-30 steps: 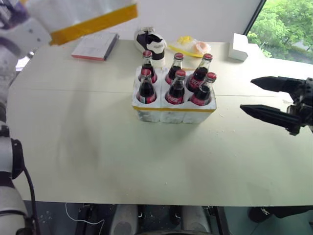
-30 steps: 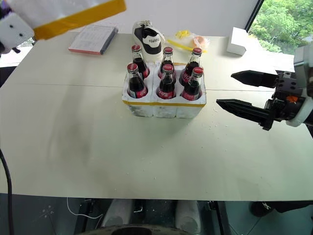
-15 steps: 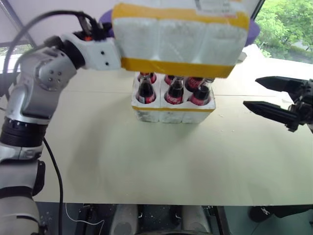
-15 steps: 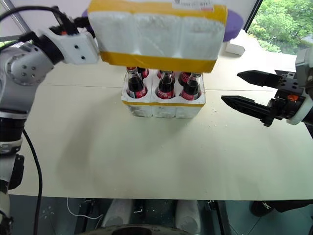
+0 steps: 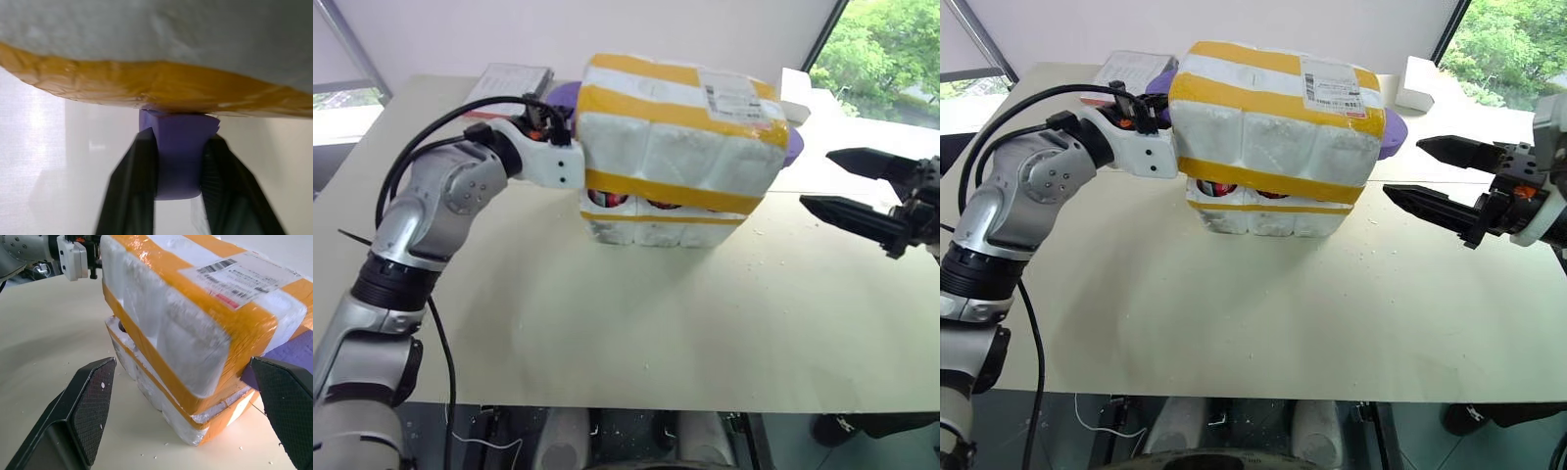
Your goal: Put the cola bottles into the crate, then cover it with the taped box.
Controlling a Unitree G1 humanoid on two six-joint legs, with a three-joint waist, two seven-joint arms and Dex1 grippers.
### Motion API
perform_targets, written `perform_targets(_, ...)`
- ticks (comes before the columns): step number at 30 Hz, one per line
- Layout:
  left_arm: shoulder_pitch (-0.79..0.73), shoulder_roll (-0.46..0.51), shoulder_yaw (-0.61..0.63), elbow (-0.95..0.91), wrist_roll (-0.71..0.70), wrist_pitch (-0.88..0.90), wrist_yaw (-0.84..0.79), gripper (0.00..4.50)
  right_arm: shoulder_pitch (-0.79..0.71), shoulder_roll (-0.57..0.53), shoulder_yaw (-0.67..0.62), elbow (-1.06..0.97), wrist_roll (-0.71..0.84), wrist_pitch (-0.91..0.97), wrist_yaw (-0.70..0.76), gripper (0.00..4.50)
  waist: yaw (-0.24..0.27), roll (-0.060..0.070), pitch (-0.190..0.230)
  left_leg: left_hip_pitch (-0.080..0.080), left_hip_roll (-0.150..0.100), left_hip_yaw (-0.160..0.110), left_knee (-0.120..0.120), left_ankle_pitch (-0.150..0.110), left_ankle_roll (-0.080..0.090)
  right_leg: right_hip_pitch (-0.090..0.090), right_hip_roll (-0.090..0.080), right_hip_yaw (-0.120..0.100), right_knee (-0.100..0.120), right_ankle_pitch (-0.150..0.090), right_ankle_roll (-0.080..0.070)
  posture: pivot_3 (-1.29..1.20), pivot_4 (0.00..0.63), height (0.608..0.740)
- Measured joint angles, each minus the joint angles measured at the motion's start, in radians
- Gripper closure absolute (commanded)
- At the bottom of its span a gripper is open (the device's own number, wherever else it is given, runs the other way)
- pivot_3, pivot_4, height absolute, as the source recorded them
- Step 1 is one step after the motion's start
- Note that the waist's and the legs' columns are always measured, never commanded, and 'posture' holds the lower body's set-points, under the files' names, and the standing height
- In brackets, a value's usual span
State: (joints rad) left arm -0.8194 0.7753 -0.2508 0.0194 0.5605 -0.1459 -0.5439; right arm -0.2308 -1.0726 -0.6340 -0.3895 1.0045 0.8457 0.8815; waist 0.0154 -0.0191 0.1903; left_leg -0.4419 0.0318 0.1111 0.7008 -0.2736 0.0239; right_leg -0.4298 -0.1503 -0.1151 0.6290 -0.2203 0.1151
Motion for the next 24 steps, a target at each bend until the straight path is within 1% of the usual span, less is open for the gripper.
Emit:
perform_targets(1, 0.007, 0.0, 0.0, 0.001, 0.001, -0.001, 0.0, 1.13, 0.002, 0.0, 0.0, 0.0, 0.0, 0.0, 0.0, 0.0, -0.001, 0.0, 0.0, 0.0, 0.0, 0.0, 0.0, 0.0, 0.0, 0.0, 0.0, 0.0, 0.0, 0.0, 0.0, 0.0, 0.15, 0.74)
perform_targets(2, 0.017, 0.001, 0.0, 0.0, 0.004, -0.001, -0.001, 0.76, 0.007, 0.0, -0.001, -0.001, -0.001, -0.001, 0.001, 0.0, -0.001, 0.0, 0.0, 0.0, 0.0, 0.0, 0.0, 0.0, 0.0, 0.0, 0.0, 0.0, 0.0, 0.0, 0.0, 0.0, 0.15, 0.74)
perform_targets(3, 0.032, 0.003, 0.0, -0.001, 0.006, -0.002, -0.004, 0.21, 0.018, 0.0, -0.002, -0.001, -0.002, -0.001, 0.003, 0.0, -0.001, 0.0, 0.0, 0.0, 0.0, 0.0, 0.0, 0.0, 0.0, 0.0, 0.0, 0.0, 0.0, 0.0, 0.0, 0.0, 0.15, 0.74)
perform_targets(6, 0.082, 0.025, 0.002, -0.004, 0.008, -0.002, -0.022, 0.21, 0.044, 0.0, -0.003, -0.001, -0.012, -0.002, 0.013, 0.0, -0.002, 0.0, 0.0, 0.0, 0.0, 0.0, 0.0, 0.0, 0.0, 0.0, 0.0, 0.0, 0.0, 0.0, 0.0, 0.0, 0.15, 0.74)
perform_targets(9, 0.138, 0.037, 0.056, -0.038, -0.058, 0.017, -0.064, 0.21, 0.065, 0.0, -0.009, -0.001, -0.022, -0.007, 0.028, 0.0, -0.002, 0.0, 0.0, 0.0, 0.001, 0.0, 0.0, 0.0, 0.0, 0.0, 0.0, 0.0, 0.0, 0.0, 0.0, 0.0, 0.15, 0.74)
perform_targets(12, 0.192, 0.044, 0.156, -0.101, -0.27, 0.09, -0.186, 0.21, 0.089, -0.001, -0.016, 0.002, -0.042, -0.014, 0.043, 0.0, -0.002, 0.0, 0.0, 0.0, 0.002, -0.001, 0.0, 0.0, 0.0, 0.0, 0.0, 0.0, 0.0, 0.0, 0.0, 0.0, 0.15, 0.74)
perform_targets(14, 0.206, 0.049, 0.241, -0.135, -0.463, 0.211, -0.3, 0.21, 0.105, -0.001, -0.016, 0.003, -0.053, -0.018, 0.056, 0.0, -0.002, 0.0, 0.0, 0.0, 0.002, -0.001, 0.0, 0.0, 0.0, 0.0, 0.0, 0.0, 0.001, 0.0, 0.0, 0.0, 0.15, 0.74)
perform_targets(15, 0.222, 0.065, 0.301, -0.156, -0.599, 0.309, -0.384, 0.21, 0.108, -0.001, -0.016, 0.006, -0.059, -0.02, 0.065, 0.0, -0.003, 0.0, 0.0, 0.0, 0.002, -0.001, 0.0, 0.0, 0.0, 0.0, 0.0, 0.0, 0.001, 0.0, 0.0, 0.0, 0.15, 0.74)
perform_targets(16, 0.232, 0.083, 0.338, -0.166, -0.691, 0.381, -0.437, 0.21, 0.109, -0.001, -0.016, 0.01, -0.062, -0.023, 0.07, 0.0, -0.004, 0.0, 0.0, 0.001, 0.002, -0.001, 0.0, 0.0, 0.0, 0.0, 0.0, 0.0, 0.001, 0.0, 0.0, 0.0, 0.15, 0.74)
perform_targets(18, 0.253, 0.142, 0.435, -0.172, -0.929, 0.605, -0.572, 0.21, 0.111, -0.004, -0.015, 0.032, -0.084, -0.033, 0.087, 0.0, -0.007, 0.001, 0.0, 0.001, 0.002, -0.001, 0.0, 0.0, -0.001, 0.0, 0.0, 0.0, 0.001, 0.0, 0.0, 0.0, 0.15, 0.74)
perform_targets(21, 0.236, 0.241, 0.507, -0.1, -1.136, 0.838, -0.702, 0.21, 0.112, -0.013, -0.011, 0.07, -0.117, -0.052, 0.115, 0.0, -0.005, 0.001, 0.0, 0.002, 0.001, -0.001, 0.0, 0.001, -0.001, 0.001, 0.001, 0.0, 0.001, -0.001, 0.0, 0.0, 0.15, 0.74)
perform_targets(24, 0.198, 0.318, 0.53, -0.019, -1.221, 0.938, -0.793, 0.21, 0.11, -0.028, -0.005, 0.091, -0.128, -0.056, 0.149, 0.0, -0.001, 0.001, 0.0, 0.002, 0.0, -0.001, 0.0, 0.0, -0.001, 0.002, 0.0, 0.0, 0.001, -0.001, 0.001, 0.0, 0.15, 0.74)
